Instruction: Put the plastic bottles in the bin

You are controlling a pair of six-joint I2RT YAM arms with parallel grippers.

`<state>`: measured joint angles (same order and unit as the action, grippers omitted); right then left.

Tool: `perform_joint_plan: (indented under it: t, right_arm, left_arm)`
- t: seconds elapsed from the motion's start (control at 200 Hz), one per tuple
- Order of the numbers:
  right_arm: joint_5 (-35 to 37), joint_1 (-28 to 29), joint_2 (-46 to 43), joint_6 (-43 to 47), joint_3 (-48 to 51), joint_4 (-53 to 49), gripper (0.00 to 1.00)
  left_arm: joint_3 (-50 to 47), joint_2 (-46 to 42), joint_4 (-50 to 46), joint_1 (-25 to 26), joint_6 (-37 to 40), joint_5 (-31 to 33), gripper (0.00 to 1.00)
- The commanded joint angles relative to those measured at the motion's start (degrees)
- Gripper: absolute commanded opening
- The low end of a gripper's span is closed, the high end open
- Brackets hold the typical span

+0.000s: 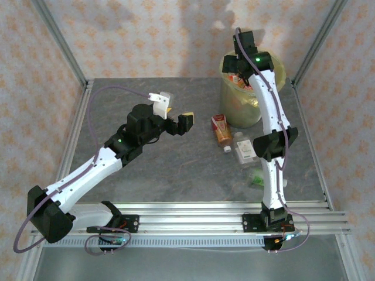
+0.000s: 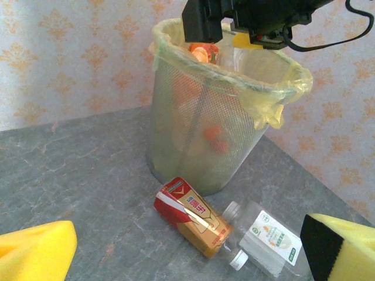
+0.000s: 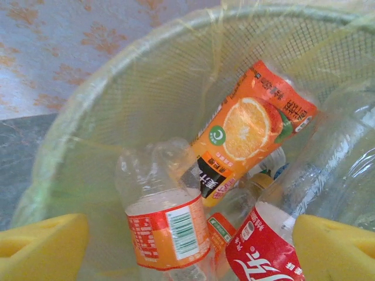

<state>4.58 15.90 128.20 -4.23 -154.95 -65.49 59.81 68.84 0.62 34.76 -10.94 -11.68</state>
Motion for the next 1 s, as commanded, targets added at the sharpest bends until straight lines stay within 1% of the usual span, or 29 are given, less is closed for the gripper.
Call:
perform_joint_plan:
  t: [0.0, 0.045, 0.135, 0.265, 0.395, 0.555, 0.681, 0.826, 0.866, 0.886, 0.996]
  right_arm:
    - [-2.6, -0.3, -1.6, 0.1, -1.9, -0.4, 0.91]
    - [-3.8, -0.4, -2.2, -0.1, -1.8, -0.6, 0.93]
    - [-5.7, -0.4, -3.8, -0.5, -1.7, -1.3, 1.0]
    - [-8.3, -0.4, -6.7, -1.5, -0.7, -2.6, 0.99]
    - [-9.1, 0.1, -11.1, -3.2, 3.8, -2.9, 0.99]
    - [-6.0, 3.3, -18.7, -2.8, 14.2, -1.0, 0.99]
    - [-1.2, 7.4, -27.1, -2.7, 26.8, 3.2, 0.99]
    - [1.8, 11.6, -38.0, -3.9, 41.6, 9.3, 0.99]
    - [2.4, 12.8, -40.5, -4.2, 44.4, 10.1, 0.99]
    - [2.8, 13.4, -41.5, -4.2, 45.7, 10.4, 0.99]
    - [5.4, 17.2, -46.2, -5.1, 52.0, 10.9, 0.99]
  left_arm:
    - [-0.5, 0.7, -0.3, -0.2, -0.9, 0.5, 1.0]
    - [-0.6, 0.6, -0.3, -0.2, -1.1, 0.7, 1.0]
    - [-0.8, 0.2, -0.3, -0.2, -1.6, 1.7, 1.0]
    - [-0.9, -0.8, -1.0, -0.2, -3.2, 5.2, 1.0]
    - [-1.9, -2.4, -1.7, -0.3, -5.4, 10.8, 1.0]
    - [-3.5, -4.6, -4.1, -0.5, -10.2, 19.9, 1.0]
    - [-4.4, -6.3, -7.5, -1.0, -14.3, 27.9, 1.0]
    - [-5.9, -7.9, -9.5, -2.2, -18.9, 31.6, 1.0]
    - [-6.0, -8.0, -10.3, -2.5, -19.4, 32.1, 1.0]
    - [-6.1, -7.9, -10.8, -2.6, -21.2, 32.4, 1.0]
    - [-5.8, -7.3, -13.5, -3.1, -24.6, 34.3, 1.0]
